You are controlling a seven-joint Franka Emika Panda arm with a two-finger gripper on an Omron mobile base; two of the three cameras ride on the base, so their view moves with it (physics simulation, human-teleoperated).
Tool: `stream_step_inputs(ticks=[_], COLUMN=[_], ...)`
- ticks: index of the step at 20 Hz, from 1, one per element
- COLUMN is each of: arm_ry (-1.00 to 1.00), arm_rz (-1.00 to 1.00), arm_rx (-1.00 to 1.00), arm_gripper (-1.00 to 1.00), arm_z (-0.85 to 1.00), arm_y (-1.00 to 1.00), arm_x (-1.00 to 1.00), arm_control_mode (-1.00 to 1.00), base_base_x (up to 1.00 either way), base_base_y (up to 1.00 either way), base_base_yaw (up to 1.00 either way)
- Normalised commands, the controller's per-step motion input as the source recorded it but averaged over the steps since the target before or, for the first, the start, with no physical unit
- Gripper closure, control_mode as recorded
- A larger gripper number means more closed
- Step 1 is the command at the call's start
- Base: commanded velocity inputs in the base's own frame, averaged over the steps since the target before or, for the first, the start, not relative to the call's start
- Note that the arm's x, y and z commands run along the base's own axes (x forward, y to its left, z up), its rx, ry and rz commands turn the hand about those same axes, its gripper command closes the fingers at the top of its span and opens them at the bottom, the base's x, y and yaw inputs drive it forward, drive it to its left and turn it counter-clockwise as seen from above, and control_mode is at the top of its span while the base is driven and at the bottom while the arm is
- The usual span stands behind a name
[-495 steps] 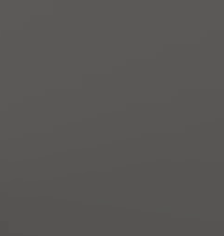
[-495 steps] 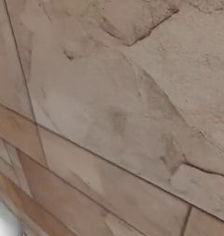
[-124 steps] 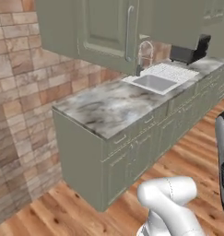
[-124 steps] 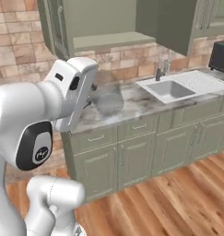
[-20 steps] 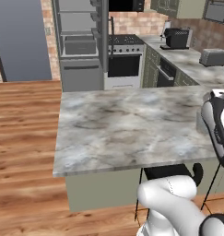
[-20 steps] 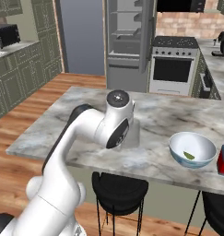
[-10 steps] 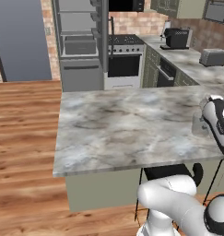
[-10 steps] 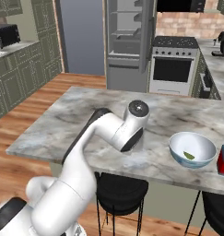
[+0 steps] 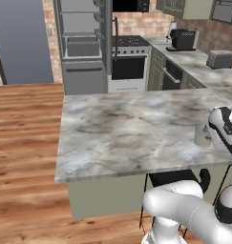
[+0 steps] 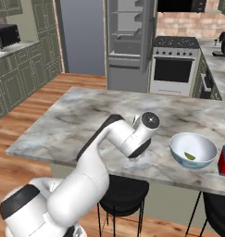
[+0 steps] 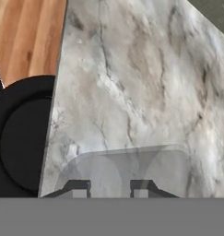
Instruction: There is a bowl on the dining counter. Grab a lemon wedge from the fridge and place it in the bowl. Then get the liquor bottle and glass cup from the cabinet and place them next to the bowl.
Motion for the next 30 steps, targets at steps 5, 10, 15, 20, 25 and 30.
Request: stream_step_inputs(ticks=[5, 10, 15, 20, 25, 30], arm_ry=[0.0, 0.0, 0.0, 0.0, -0.01, -0.01], arm_rz=[0.03, 0.0, 0.0, 0.0, 0.0, 0.0], arm_rx=[0.04, 0.01, 0.0, 0.0, 0.01, 0.0], arm_gripper=[1.0, 1.0, 1.0, 1.0, 1.0, 1.0], arm_z=[-0.41, -0.34, -0.29, -0.21, -0.13, -0.2], arm_y=[0.0, -0.03, -0.14, -0.18, -0.27, -0.27], arm_x=[0.27, 0.34, 0.35, 0.39, 0.37, 0.28], arm_control_mode=[-1.0, -1.0, -1.0, -1.0, -1.0, -1.0], base_base_x=[0.0, 0.0, 0.0, 0.0, 0.0, 0.0], base_base_y=[0.0, 0.0, 0.0, 0.0, 0.0, 0.0], base_base_yaw=[0.0, 0.0, 0.0, 0.0, 0.0, 0.0])
